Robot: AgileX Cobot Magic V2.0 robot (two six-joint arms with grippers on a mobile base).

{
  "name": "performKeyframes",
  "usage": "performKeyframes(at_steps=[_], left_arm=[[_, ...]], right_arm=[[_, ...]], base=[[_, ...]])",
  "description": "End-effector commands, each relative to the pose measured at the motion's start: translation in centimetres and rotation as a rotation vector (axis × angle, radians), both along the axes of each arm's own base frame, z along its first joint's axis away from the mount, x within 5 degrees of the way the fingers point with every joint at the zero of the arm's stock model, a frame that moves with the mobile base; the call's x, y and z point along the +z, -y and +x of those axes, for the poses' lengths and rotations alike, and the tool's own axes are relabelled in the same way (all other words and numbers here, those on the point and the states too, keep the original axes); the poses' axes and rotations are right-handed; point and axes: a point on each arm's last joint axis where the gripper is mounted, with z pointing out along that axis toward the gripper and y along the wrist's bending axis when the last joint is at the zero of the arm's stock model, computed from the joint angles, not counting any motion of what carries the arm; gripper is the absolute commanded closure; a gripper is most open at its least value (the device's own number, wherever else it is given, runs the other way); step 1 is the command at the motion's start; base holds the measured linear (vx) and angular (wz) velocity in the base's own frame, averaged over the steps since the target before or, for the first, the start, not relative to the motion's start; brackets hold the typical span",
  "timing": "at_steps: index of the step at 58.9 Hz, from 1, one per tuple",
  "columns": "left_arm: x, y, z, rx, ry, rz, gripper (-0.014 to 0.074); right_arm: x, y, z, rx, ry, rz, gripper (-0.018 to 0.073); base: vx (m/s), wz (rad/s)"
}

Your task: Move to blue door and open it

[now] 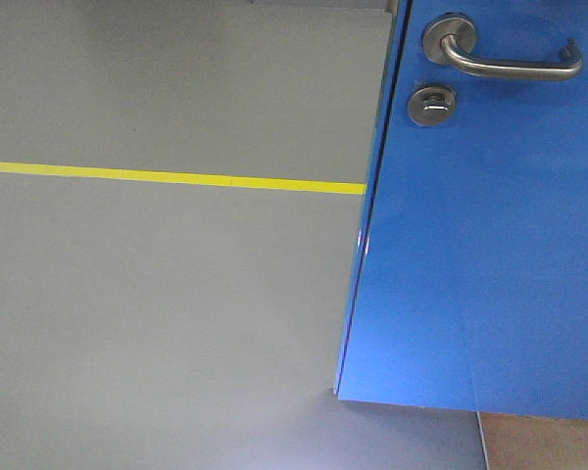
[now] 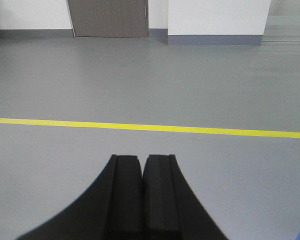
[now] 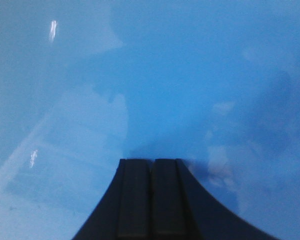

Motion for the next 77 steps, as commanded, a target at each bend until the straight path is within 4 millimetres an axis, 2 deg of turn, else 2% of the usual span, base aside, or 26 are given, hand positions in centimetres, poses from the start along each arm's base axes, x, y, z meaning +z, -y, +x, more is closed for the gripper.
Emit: performKeyframes(at_steps=[1,45,51,57,63,74,77], left_arm=[[1.8,0.1,-0.1,-0.011,0.124,-0.001,0.0524],[1.8,0.1,-0.1,-0.011,0.124,-0.001,0.0524],[1.8,0.1,-0.1,-0.011,0.124,-0.001,0.0524],[1.8,0.1,-0.1,-0.011,0.124,-0.001,0.0524],[1.8,0.1,-0.1,-0.011,0.124,-0.001,0.0524],[1.8,0.1,-0.1,-0.011,0.124,-0.001,0.0524],[1.8,0.1,-0.1,-0.011,0.124,-0.001,0.0524]], right_arm=[[2.0,0.5,-0.9,-0.053,0.082,-0.008,0.0551],[1.9,0.5,-0.9,-0.053,0.080,-0.009,0.0551],[2.3,0.5,-1.4,-0.068,0.095,-0.067,0.0551],[3.1,0.6,-2.5,-0.087,0.118,-0.192,0.0551],[4.5,0.6,-4.3,-0.120,0.161,-0.356,0.0551],[7.8,0.5,-10.1,-0.215,0.281,-0.637,0.0551],[7.8,0.6,-11.5,-0.246,0.309,-0.665,0.0551]], base=[[0.15,-0.06],[0.10,-0.05],[0.01,-0.02],[0.00,0.00],[0.00,0.00],[0.00,0.00],[0.00,0.00]])
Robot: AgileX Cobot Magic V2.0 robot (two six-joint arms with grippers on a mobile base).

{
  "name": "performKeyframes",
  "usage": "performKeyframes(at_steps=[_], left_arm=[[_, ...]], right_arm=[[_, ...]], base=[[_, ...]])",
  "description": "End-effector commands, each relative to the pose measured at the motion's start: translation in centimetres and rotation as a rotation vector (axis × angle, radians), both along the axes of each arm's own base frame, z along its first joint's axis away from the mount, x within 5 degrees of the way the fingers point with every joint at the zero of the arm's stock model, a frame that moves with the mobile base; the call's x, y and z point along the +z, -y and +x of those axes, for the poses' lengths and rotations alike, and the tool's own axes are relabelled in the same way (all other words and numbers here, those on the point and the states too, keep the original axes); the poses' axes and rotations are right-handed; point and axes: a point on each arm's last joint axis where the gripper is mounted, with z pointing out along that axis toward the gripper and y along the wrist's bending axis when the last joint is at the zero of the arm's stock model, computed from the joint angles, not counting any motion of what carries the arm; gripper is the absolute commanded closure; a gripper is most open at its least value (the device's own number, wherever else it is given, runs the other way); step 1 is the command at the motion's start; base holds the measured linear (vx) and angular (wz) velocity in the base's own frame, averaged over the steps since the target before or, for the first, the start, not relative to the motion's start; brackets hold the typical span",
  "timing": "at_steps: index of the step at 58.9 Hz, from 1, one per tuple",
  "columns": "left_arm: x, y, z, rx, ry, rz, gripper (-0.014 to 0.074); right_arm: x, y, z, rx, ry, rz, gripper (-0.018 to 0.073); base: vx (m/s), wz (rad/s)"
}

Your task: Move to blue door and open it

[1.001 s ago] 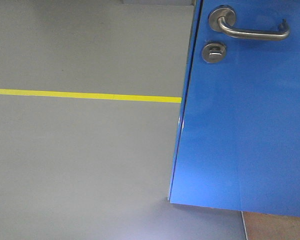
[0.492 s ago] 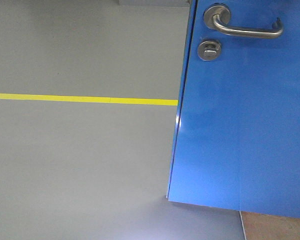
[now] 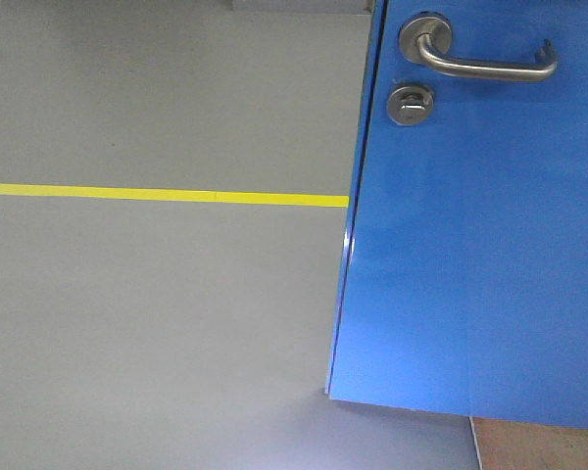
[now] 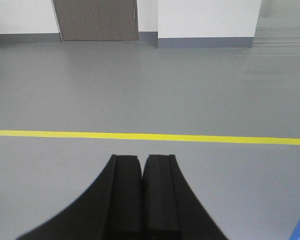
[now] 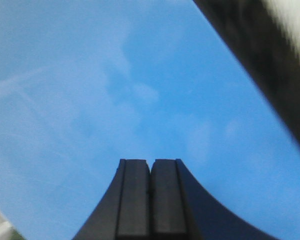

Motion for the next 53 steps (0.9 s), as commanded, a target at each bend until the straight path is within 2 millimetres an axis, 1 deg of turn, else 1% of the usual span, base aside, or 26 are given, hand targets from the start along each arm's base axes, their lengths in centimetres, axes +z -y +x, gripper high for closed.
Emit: performKeyframes(at_steps=[1,3,7,12,16,19,21,22,25,29,33,36,38,44,53], left_arm=[[1.8,0.1,-0.1,-0.011,0.124,-0.001,0.0524],[1.8,0.1,-0.1,-0.011,0.124,-0.001,0.0524],[1.8,0.1,-0.1,-0.011,0.124,-0.001,0.0524],[1.8,0.1,-0.1,-0.011,0.124,-0.001,0.0524],[1.8,0.1,-0.1,-0.011,0.124,-0.001,0.0524],[1.8,0.1,-0.1,-0.011,0.124,-0.001,0.0524],[1.8,0.1,-0.1,-0.011,0.124,-0.001,0.0524],[1.8,0.1,-0.1,-0.011,0.124,-0.001,0.0524],[1.8,0.1,-0.1,-0.011,0.124,-0.001,0.0524],[1.8,0.1,-0.1,-0.011,0.124,-0.001,0.0524],[1.8,0.1,-0.1,-0.011,0.124,-0.001,0.0524],[1.8,0.1,-0.1,-0.011,0.124,-0.001,0.0524],[1.8,0.1,-0.1,-0.011,0.124,-0.001,0.0524],[1.8,0.1,-0.1,-0.011,0.124,-0.001,0.0524],[1.8,0.1,-0.1,-0.011,0.124,-0.001,0.0524]], right_arm=[[2.4,0.3,-4.2,-0.084,0.173,-0.100,0.0551],[1.9,0.4,-5.3,-0.107,0.200,-0.114,0.0551],[0.0,0.8,-7.3,-0.171,0.286,-0.106,0.0551],[-3.6,1.1,-9.4,-0.236,0.340,-0.138,0.0551],[-6.2,0.9,-11.6,-0.257,0.356,-0.205,0.0551],[-8.4,0.6,-13.1,-0.259,0.350,-0.289,0.0551],[-9.5,0.3,-13.8,-0.253,0.336,-0.351,0.0551],[-10.4,0.2,-14.1,-0.249,0.319,-0.381,0.0551],[-12.1,-0.2,-15.5,-0.250,0.297,-0.522,0.0551],[-14.7,-0.5,-16.8,-0.258,0.238,-0.685,0.0551],[-16.9,-0.5,-17.9,-0.266,0.176,-0.794,0.0551],[-18.4,-0.5,-18.4,-0.261,0.131,-0.809,0.0551],[-20.0,-0.5,-18.6,-0.248,0.093,-0.798,0.0551],[-23.6,-0.4,-19.4,-0.223,0.029,-0.758,0.0551],[-30.0,-0.4,-19.7,-0.185,-0.029,-0.623,0.0551]], base=[[0.00,0.00],[0.00,0.00],[0.00,0.00],[0.00,0.00],[0.00,0.00],[0.00,0.00],[0.00,0.00],[0.00,0.00],[0.00,0.00],[0.00,0.00],[0.00,0.00],[0.00,0.00],[0.00,0.00],[0.00,0.00],[0.00,0.00]])
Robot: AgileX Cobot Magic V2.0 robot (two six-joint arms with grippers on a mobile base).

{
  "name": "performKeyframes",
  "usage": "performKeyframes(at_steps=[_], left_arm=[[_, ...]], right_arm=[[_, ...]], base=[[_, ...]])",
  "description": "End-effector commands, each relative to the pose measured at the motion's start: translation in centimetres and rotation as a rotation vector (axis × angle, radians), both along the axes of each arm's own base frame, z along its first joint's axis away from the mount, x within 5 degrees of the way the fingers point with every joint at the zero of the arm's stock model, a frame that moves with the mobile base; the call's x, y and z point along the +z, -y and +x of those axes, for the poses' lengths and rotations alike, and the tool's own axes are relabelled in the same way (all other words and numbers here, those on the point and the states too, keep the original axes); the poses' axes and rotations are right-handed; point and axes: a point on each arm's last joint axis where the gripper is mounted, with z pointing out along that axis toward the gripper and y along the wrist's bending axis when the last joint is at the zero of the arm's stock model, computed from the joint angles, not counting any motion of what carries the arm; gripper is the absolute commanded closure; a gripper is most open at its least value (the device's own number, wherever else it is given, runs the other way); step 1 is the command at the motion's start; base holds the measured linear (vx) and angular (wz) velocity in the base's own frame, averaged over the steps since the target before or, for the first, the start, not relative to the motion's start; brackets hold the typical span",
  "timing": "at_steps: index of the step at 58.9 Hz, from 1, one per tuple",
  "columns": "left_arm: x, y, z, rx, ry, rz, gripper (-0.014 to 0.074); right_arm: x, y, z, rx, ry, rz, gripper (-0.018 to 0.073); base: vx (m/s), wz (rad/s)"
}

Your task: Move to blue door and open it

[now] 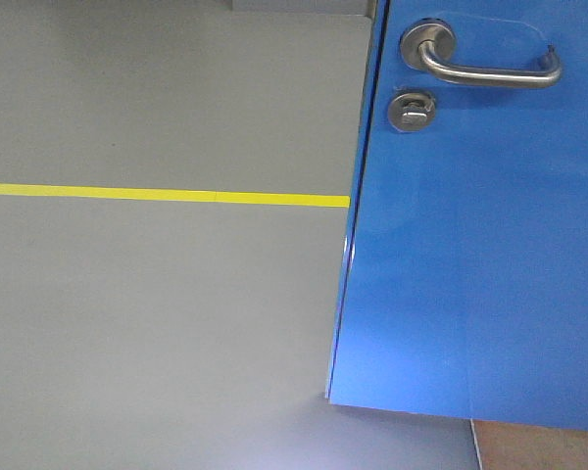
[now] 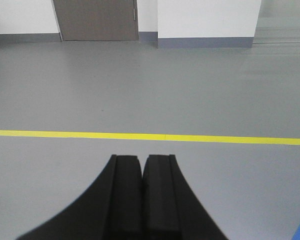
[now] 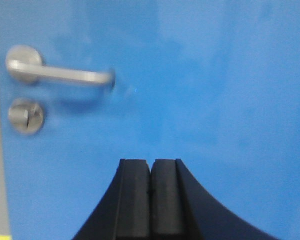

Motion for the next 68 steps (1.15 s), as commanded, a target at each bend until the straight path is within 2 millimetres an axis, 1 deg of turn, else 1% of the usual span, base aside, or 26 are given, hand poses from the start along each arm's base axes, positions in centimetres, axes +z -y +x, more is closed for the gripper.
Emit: performKeyframes(at_steps=[1,2,4,7,21,68], left_arm=[[1.79,0.09,-0.08,-0.011,0.124,-0.001,0.0524],[1.79,0.09,-0.08,-0.011,0.124,-0.001,0.0524],[1.78,0.09,-0.07,-0.011,0.123,-0.001,0.0524],[1.75,0.09,-0.08,-0.010,0.120,-0.002,0.0524],[1.71,0.08,-0.09,-0.010,0.116,-0.002,0.0524],[1.71,0.08,-0.09,-0.010,0.116,-0.002,0.0524]], right_arm=[[-1.93,0.00,-0.29,0.004,0.071,0.077,0.0551],[-2.28,-0.01,-0.33,0.005,0.077,0.084,0.0551],[-2.63,-0.01,-0.29,0.004,0.008,0.105,0.0551],[-2.81,-0.01,-0.18,0.003,-0.020,0.086,0.0551],[-2.86,-0.02,-0.25,0.005,-0.012,0.112,0.0551],[-2.86,-0.02,-0.25,0.005,-0.012,0.112,0.0551]], base=[[0.00,0.00],[0.00,0.00],[0.00,0.00],[0.00,0.00],[0.00,0.00],[0.00,0.00]])
